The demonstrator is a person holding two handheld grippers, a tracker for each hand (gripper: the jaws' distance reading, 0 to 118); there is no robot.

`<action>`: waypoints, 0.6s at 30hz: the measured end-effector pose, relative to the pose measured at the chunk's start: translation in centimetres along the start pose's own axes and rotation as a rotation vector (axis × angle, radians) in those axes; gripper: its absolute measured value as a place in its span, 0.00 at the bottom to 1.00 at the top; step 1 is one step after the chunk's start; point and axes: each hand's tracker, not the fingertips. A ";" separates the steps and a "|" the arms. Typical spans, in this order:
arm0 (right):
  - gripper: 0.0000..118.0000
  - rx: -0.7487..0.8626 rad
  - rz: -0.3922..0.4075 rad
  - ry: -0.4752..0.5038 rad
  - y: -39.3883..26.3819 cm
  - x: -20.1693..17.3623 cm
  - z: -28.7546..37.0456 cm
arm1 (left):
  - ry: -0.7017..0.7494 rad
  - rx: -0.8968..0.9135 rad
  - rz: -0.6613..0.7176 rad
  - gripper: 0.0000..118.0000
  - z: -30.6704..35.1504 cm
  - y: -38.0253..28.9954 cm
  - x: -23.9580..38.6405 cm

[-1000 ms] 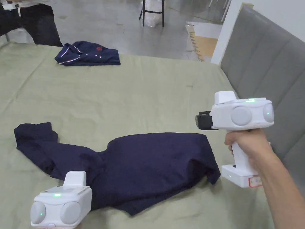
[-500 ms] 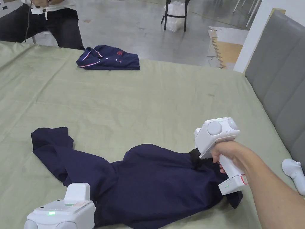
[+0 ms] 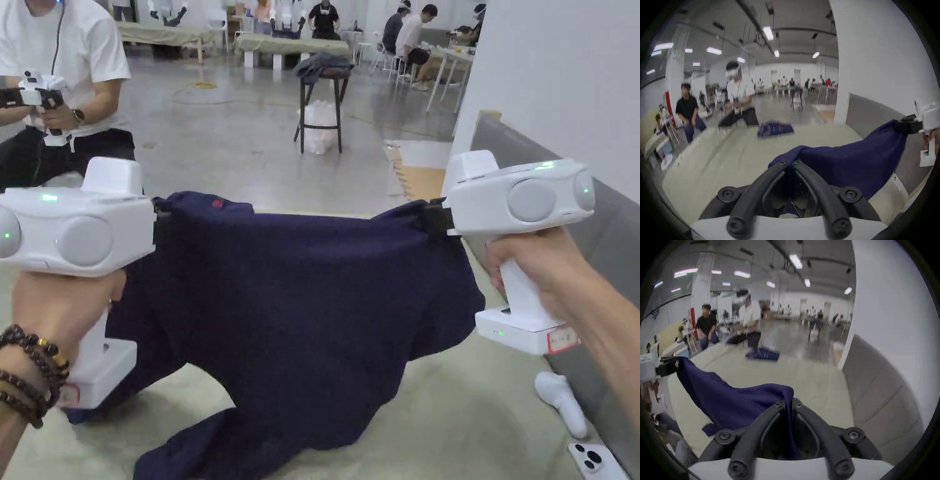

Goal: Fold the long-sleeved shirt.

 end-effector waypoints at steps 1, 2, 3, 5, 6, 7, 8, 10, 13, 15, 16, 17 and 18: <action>0.05 0.037 0.015 -0.008 2.2 0.1 0.9 | 0.004 0.030 -0.004 0.04 0.0 2.7 0.0; 0.05 0.067 0.023 -0.014 4.2 0.3 1.7 | 0.018 0.057 -0.018 0.04 0.1 5.2 0.0; 0.05 0.085 0.024 -0.022 6.0 0.5 2.2 | 0.021 0.087 -0.026 0.04 0.2 7.4 0.1; 0.05 0.120 0.012 -0.049 9.3 1.2 2.4 | 0.030 0.139 -0.038 0.04 0.3 11.2 0.4; 0.05 0.134 0.016 -0.061 10.7 1.4 2.5 | 0.021 0.155 -0.024 0.04 0.3 12.9 0.4; 0.05 0.158 0.017 -0.087 11.8 1.6 2.5 | 0.017 0.164 -0.014 0.04 -0.2 14.3 0.2; 0.05 0.174 0.010 -0.106 12.6 1.7 2.5 | 0.008 0.163 -0.008 0.04 -0.4 15.3 0.2; 0.05 0.169 0.003 -0.102 13.5 2.2 1.9 | 0.016 0.163 -0.014 0.04 -0.8 16.6 0.8; 0.05 0.156 -0.024 -0.111 12.8 2.6 0.2 | 0.027 0.154 -0.027 0.04 -2.3 16.1 1.5; 0.05 0.130 -0.036 -0.114 10.9 2.7 -1.5 | 0.015 0.117 -0.004 0.04 -3.8 14.3 1.6; 0.05 0.104 -0.045 -0.113 9.6 2.6 -2.6 | 0.014 0.092 -0.001 0.04 -4.8 13.0 1.8; 0.05 0.076 -0.059 -0.107 7.8 2.7 -3.9 | 0.015 0.061 0.000 0.04 -5.8 11.4 2.1; 0.05 0.042 -0.068 -0.098 5.8 2.7 -5.3 | 0.013 0.016 -0.008 0.04 -7.1 9.4 2.3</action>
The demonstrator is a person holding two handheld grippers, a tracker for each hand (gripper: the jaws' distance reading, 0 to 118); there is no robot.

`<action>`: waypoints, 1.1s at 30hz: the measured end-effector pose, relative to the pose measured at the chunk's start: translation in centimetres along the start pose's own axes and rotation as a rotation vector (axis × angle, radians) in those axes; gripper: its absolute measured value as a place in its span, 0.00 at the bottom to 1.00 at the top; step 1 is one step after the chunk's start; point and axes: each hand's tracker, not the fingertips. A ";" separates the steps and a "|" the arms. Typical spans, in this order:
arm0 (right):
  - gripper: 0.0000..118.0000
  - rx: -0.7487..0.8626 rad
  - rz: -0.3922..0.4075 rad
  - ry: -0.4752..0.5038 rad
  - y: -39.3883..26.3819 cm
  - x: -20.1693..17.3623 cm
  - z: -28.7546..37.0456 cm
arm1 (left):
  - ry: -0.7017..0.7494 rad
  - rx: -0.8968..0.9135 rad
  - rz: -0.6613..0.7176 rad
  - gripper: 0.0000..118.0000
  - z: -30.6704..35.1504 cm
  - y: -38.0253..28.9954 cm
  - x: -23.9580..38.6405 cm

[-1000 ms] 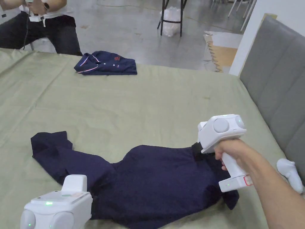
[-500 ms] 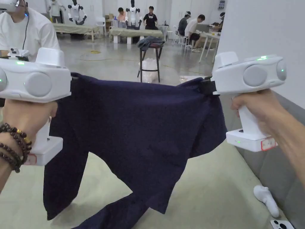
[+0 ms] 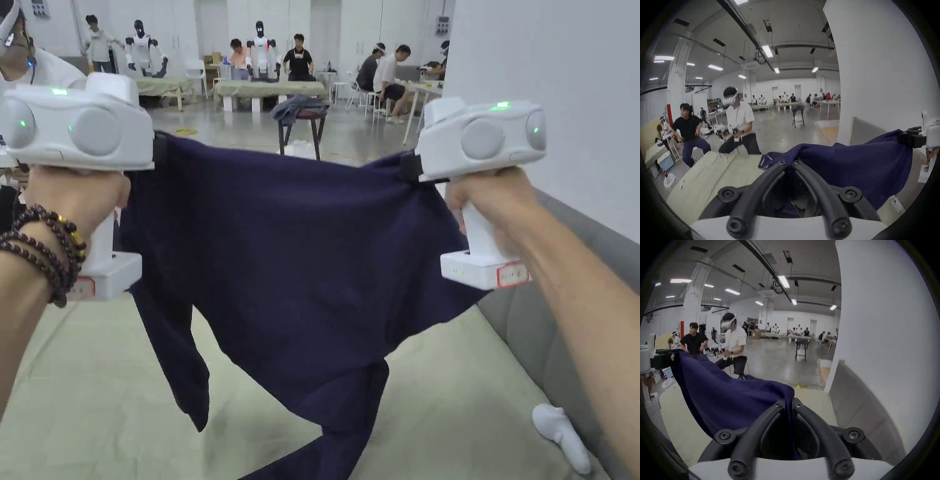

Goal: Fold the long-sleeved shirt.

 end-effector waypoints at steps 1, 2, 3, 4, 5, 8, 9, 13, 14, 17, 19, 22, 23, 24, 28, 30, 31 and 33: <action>0.05 -0.035 -0.006 0.001 -2.2 -0.1 -1.4 | -0.003 -0.044 -0.007 0.04 -1.2 -2.2 0.2; 0.05 -0.073 -0.012 0.001 -4.4 -0.2 -2.7 | -0.014 -0.079 -0.006 0.04 -2.2 -4.3 0.4; 0.05 -0.110 -0.017 -0.005 -6.8 -0.4 -3.9 | -0.030 -0.119 0.002 0.04 -3.3 -6.6 0.5; 0.05 -0.149 -0.015 -0.009 -9.1 -0.7 -5.0 | -0.033 -0.152 0.013 0.04 -4.1 -8.6 0.6; 0.05 -0.169 -0.025 -0.010 -11.3 -0.8 -6.0 | -0.034 -0.190 0.026 0.04 -4.9 -10.6 0.6; 0.05 -0.246 -0.079 0.012 -16.4 -1.1 -8.3 | -0.043 -0.272 0.044 0.04 -6.4 -15.6 0.8; 0.05 -0.244 -0.065 0.010 -17.4 -1.2 -8.4 | -0.047 -0.269 0.034 0.04 -6.2 -16.6 0.8; 0.05 -0.210 -0.093 0.044 -19.5 -1.3 -5.2 | -0.056 -0.237 0.043 0.04 -2.4 -18.3 0.4; 0.05 -0.191 -0.116 0.054 -20.3 -1.4 -3.7 | -0.064 -0.226 0.043 0.04 -0.8 -18.9 0.3; 0.05 -0.195 -0.087 0.057 -23.9 -2.6 1.6 | -0.066 -0.214 0.042 0.04 5.1 -22.5 0.0; 0.05 -0.227 -0.086 0.060 -27.5 -3.6 5.1 | -0.059 -0.250 0.063 0.04 9.2 -26.2 0.0; 0.05 -0.346 -0.155 0.095 -33.7 -4.7 8.7 | -0.066 -0.408 0.093 0.04 13.7 -32.5 0.0; 0.05 -0.389 -0.162 0.098 -35.6 -5.2 9.6 | -0.068 -0.465 0.086 0.04 14.7 -34.3 0.1; 0.05 -0.458 -0.158 0.092 -37.6 -5.6 10.0 | -0.059 -0.548 0.070 0.04 15.2 -36.3 0.3; 0.05 -0.674 -0.065 0.088 -43.5 -7.0 9.5 | -0.113 -0.703 0.062 0.04 15.5 -41.6 0.3; 0.07 -0.690 -0.064 0.087 -44.1 -7.0 9.5 | -0.105 -0.689 0.053 0.11 15.0 -42.3 0.0; 0.21 -0.670 -0.088 0.074 -43.4 -6.8 10.2 | -0.107 -0.681 0.062 0.34 15.1 -42.0 -0.4; 0.68 -0.566 -0.223 0.101 -41.7 -5.9 11.8 | -0.128 -0.660 0.053 0.87 15.5 -40.9 -0.5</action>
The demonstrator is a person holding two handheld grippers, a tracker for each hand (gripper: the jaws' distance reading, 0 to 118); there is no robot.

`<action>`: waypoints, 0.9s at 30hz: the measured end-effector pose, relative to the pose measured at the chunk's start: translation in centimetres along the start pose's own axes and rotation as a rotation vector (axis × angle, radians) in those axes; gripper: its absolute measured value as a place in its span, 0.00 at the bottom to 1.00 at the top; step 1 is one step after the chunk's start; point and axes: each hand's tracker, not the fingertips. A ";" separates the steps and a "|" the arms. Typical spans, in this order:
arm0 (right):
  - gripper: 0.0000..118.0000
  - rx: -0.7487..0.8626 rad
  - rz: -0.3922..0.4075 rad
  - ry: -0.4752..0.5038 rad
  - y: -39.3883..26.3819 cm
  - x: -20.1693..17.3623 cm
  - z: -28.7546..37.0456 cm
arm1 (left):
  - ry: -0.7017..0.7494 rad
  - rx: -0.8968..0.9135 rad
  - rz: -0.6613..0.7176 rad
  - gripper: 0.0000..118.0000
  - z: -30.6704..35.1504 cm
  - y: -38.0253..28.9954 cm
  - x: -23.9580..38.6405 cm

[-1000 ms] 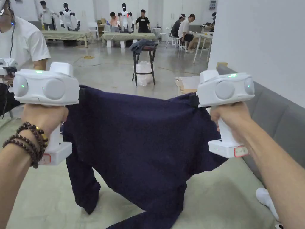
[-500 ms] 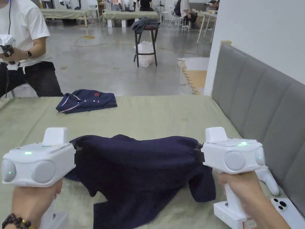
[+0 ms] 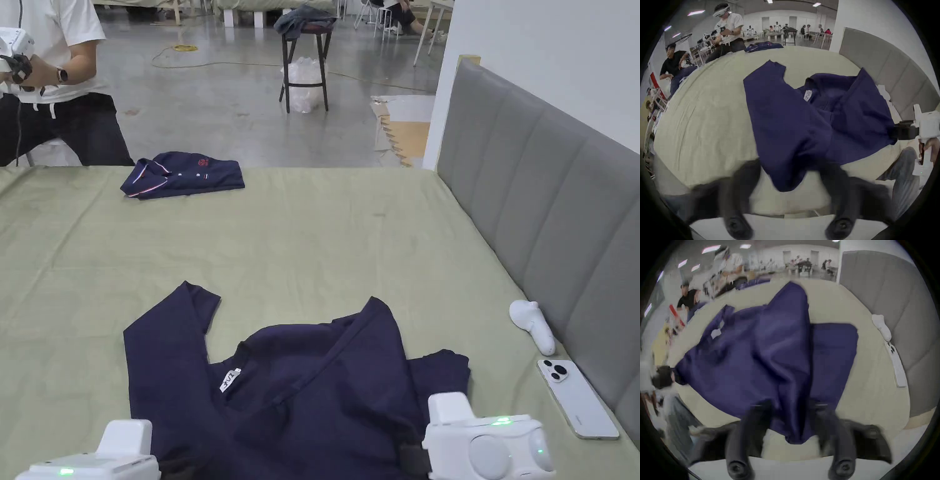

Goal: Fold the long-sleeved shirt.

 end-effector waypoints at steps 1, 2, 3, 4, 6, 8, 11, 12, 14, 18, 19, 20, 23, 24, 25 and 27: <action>0.96 0.061 -0.062 0.047 0.4 0.2 1.3 | 0.000 0.034 -0.016 0.92 0.9 0.5 0.0; 1.00 0.116 -0.105 0.066 0.9 0.3 2.7 | -0.017 0.084 -0.027 0.86 2.3 0.8 -0.1; 1.00 0.159 -0.139 0.060 1.5 0.2 4.1 | -0.034 0.153 -0.035 0.81 3.3 1.9 -0.4; 1.00 0.153 -0.150 0.050 2.3 0.1 5.3 | -0.040 0.173 -0.039 0.70 4.5 2.3 0.6; 0.89 0.060 -0.122 0.033 3.7 0.1 6.7 | -0.056 0.166 -0.021 0.31 5.8 3.7 0.7; 0.06 0.110 -0.118 0.006 4.0 0.0 7.8 | -0.085 0.213 -0.040 0.03 6.6 4.4 2.1; 0.01 0.127 -0.117 -0.074 4.1 0.4 7.3 | -0.088 0.222 -0.060 0.03 6.6 6.4 2.9; 0.01 0.116 -0.113 -0.074 4.0 0.6 7.2 | -0.110 0.210 -0.065 0.03 6.1 7.1 3.5; 0.01 0.103 -0.119 -0.065 3.5 0.9 7.3 | -0.123 0.226 -0.062 0.03 5.2 9.3 4.1; 0.01 0.079 -0.134 -0.050 2.5 1.5 7.5 | -0.136 0.179 -0.116 0.16 0.5 15.2 5.4; 0.01 0.072 -0.136 -0.054 2.3 1.7 7.5 | -0.138 0.162 -0.124 0.39 -1.3 16.6 5.8; 0.01 0.068 -0.140 -0.058 2.1 2.0 7.4 | -0.149 0.133 -0.140 0.56 -3.1 17.7 6.1; 0.01 0.051 -0.174 -0.073 1.5 2.9 7.1 | -0.083 0.094 -0.215 0.74 -9.0 20.0 7.8; 0.01 0.042 -0.187 -0.075 1.4 3.3 6.9 | -0.063 0.066 -0.248 0.74 -11.0 20.2 8.1; 0.01 0.030 -0.199 -0.077 1.3 3.8 6.8 | -0.056 0.029 -0.281 0.74 -13.1 20.5 8.8; 0.01 0.010 -0.216 -0.089 1.4 4.4 6.5 | -0.086 -0.026 -0.301 0.72 -16.2 20.7 9.8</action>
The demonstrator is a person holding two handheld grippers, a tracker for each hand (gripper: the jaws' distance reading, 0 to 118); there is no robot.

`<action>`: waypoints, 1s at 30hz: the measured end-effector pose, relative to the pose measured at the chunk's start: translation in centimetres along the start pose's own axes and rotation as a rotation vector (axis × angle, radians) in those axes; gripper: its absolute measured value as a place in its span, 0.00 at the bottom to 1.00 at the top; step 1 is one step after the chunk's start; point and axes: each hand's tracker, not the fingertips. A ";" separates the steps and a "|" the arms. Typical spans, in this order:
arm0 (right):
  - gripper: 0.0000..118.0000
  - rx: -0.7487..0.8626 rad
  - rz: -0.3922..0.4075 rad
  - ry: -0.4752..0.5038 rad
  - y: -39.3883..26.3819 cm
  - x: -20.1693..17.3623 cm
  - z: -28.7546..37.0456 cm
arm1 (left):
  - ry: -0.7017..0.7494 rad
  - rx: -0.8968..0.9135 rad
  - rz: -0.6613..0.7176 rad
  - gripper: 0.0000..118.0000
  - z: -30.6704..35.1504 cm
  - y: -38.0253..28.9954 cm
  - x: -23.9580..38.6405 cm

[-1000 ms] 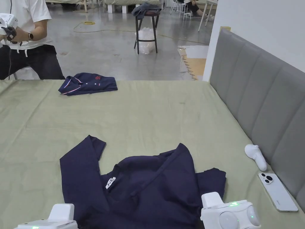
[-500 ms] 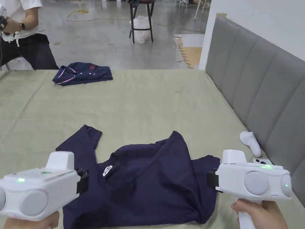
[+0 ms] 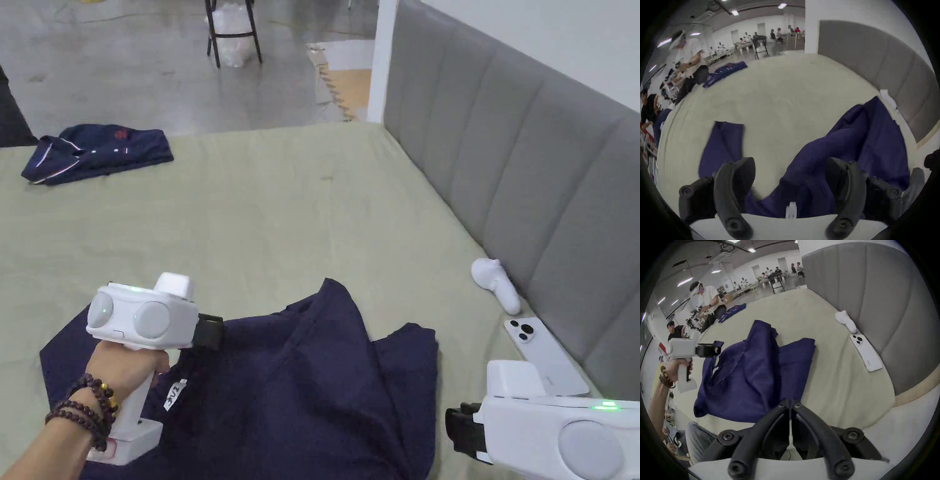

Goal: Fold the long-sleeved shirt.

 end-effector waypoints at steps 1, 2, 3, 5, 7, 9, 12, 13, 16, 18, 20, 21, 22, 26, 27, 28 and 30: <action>0.01 -0.002 -0.004 -0.010 0.2 0.3 -0.2 | -0.013 -0.029 -0.010 0.68 -1.2 -0.2 0.2; 0.01 -0.002 -0.004 -0.018 0.4 0.6 -0.3 | -0.013 -0.020 -0.008 0.58 -1.9 -0.6 0.6; 0.01 -0.002 -0.003 -0.023 0.7 0.8 -0.5 | -0.012 -0.036 -0.020 0.40 -2.7 -0.7 1.1; 0.01 -0.001 -0.006 -0.035 1.6 1.2 -0.9 | -0.071 -0.047 -0.018 0.14 -3.3 -1.7 1.1; 0.01 0.002 0.010 -0.044 3.1 1.3 -1.6 | -0.063 -0.005 0.021 0.11 -2.7 -2.0 1.7; 0.17 0.001 0.052 -0.046 5.6 1.3 -3.1 | -0.064 0.002 0.034 0.10 -1.8 -1.7 0.6; 0.89 -0.040 0.063 -0.089 10.0 1.5 -6.9 | -0.090 0.074 0.084 0.10 0.2 -1.5 -0.3; 0.91 -0.049 0.055 -0.101 11.3 1.7 -8.6 | -0.103 0.090 0.095 0.10 0.9 -1.7 -0.4; 0.83 -0.170 0.030 -0.139 14.6 2.4 -14.3 | -0.116 0.126 0.099 0.10 2.9 -1.9 -0.3; 0.72 -0.255 0.022 -0.147 15.5 2.5 -17.6 | -0.135 0.146 0.126 0.10 3.6 -2.3 -0.3; 0.71 -0.333 0.029 -0.134 15.7 2.3 -20.1 | -0.154 0.160 0.154 0.10 4.0 -2.6 -0.3; 0.68 -0.363 0.039 -0.149 15.4 1.9 -21.0 | -0.151 0.162 0.153 0.10 4.2 -2.8 -0.2; 0.67 -0.354 0.058 -0.167 15.2 1.5 -21.3 | -0.147 0.164 0.150 0.10 4.2 -2.8 -0.2; 0.06 -0.299 0.111 -0.065 15.6 0.3 -18.5 | -0.135 0.172 0.143 0.10 4.9 -2.8 -0.1; 0.06 -0.281 0.093 -0.075 15.9 0.0 -17.5 | -0.139 0.181 0.157 0.10 5.3 -2.7 -0.1; 0.06 -0.253 0.121 -0.088 16.3 -0.4 -16.4 | -0.138 0.192 0.166 0.10 6.0 -2.6 -0.1; 0.06 -0.176 0.142 -0.054 17.8 -0.9 -13.2 | -0.143 0.220 0.165 0.10 8.0 -2.0 -0.5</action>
